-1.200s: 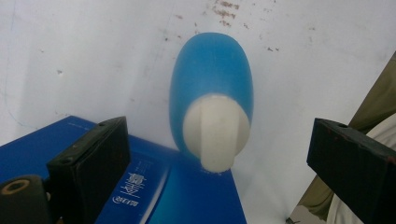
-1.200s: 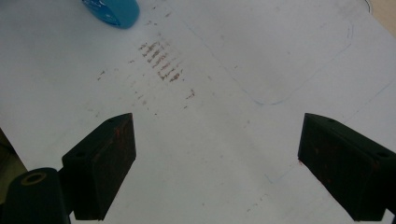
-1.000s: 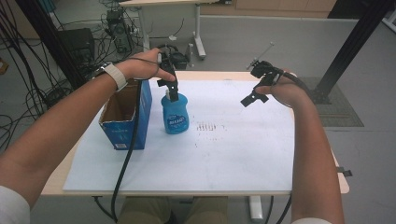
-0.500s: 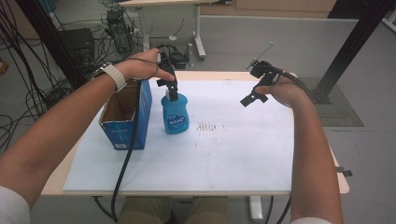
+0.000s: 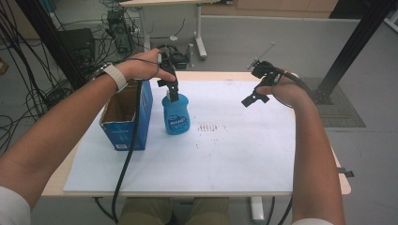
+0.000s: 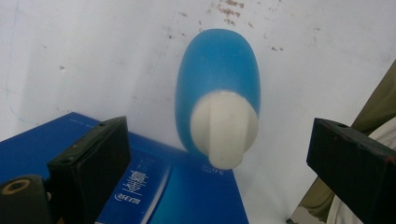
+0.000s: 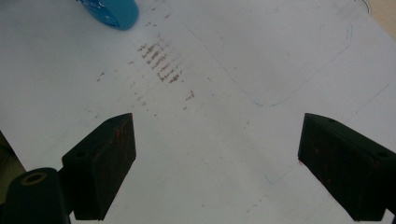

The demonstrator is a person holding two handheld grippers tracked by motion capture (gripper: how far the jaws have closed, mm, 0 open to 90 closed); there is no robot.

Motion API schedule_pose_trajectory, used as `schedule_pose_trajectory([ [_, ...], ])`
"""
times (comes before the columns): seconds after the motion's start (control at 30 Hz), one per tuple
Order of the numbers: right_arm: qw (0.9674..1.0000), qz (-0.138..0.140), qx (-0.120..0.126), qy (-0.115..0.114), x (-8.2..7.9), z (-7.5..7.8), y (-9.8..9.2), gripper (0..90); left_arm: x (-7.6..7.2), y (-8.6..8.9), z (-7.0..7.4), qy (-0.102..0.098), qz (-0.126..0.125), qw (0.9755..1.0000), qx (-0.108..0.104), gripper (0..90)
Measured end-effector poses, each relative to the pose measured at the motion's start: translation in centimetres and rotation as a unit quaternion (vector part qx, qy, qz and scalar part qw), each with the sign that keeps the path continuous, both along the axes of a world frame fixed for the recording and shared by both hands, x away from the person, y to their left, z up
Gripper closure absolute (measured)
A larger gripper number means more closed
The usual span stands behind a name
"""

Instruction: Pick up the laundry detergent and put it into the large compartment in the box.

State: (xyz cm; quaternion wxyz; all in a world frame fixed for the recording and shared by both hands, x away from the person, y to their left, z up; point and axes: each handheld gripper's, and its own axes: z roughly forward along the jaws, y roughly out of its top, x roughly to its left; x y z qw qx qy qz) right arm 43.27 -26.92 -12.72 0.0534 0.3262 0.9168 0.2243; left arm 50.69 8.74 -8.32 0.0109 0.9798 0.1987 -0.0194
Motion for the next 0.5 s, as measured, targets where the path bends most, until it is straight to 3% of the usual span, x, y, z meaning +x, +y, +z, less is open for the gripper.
schedule_pose_trajectory([
  [0.5, 1.0000, -0.001, 0.000, -0.002, -0.08, 0.15, -0.07, 11.2, -0.05, 0.09, -0.16, 0.000, 0.003, 1.0000, -0.003, 6.8],
])
